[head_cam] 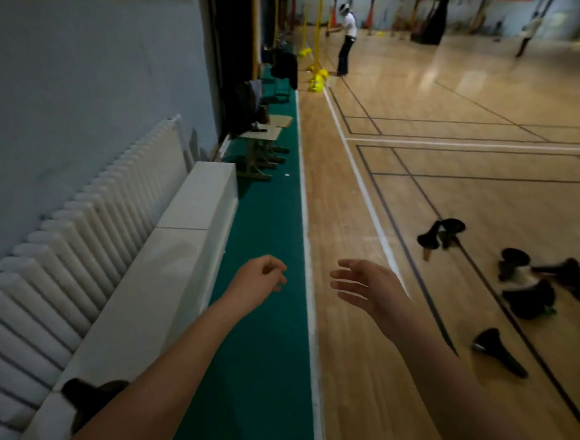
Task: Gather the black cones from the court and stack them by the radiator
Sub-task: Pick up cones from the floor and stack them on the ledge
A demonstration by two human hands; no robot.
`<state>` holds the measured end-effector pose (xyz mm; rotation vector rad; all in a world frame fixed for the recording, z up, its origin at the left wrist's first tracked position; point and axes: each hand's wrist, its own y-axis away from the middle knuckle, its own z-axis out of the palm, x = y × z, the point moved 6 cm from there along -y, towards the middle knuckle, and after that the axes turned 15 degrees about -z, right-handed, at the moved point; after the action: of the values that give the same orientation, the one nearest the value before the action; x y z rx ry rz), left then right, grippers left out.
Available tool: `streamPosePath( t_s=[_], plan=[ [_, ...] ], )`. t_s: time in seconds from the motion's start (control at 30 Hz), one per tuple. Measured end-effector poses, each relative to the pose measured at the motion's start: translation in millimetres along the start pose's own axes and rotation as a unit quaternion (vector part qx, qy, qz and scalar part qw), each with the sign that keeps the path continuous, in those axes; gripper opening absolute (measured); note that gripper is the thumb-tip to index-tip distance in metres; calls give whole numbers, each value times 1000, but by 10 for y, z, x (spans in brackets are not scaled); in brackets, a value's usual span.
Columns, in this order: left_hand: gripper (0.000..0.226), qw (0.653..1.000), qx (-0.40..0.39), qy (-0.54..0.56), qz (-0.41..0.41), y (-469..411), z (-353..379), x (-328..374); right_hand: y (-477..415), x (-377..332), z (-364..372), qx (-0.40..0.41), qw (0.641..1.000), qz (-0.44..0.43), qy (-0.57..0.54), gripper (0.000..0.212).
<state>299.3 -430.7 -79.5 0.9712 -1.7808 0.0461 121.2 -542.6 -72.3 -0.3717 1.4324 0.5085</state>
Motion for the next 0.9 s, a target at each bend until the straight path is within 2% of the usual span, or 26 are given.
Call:
streamPosePath(
  t_s=[0.23,0.5,0.67,0.9],
  plan=[
    [20,995,-90,-39,29,116,1490,523,333,-88,-1617,92,996,-2,17,22],
    [20,972,-206,-86,66,268,3104,1077,974,-36,-3249,268,963,11,10,25],
    [22,952,-262,-125,93,283,3822,1391,1272,-33,-3855,360,932,28,-17,22],
    [20,932,-309,-153,115,60,4584,1765,1247,-15,-4447,414,909,42,-25,23]
  ],
)
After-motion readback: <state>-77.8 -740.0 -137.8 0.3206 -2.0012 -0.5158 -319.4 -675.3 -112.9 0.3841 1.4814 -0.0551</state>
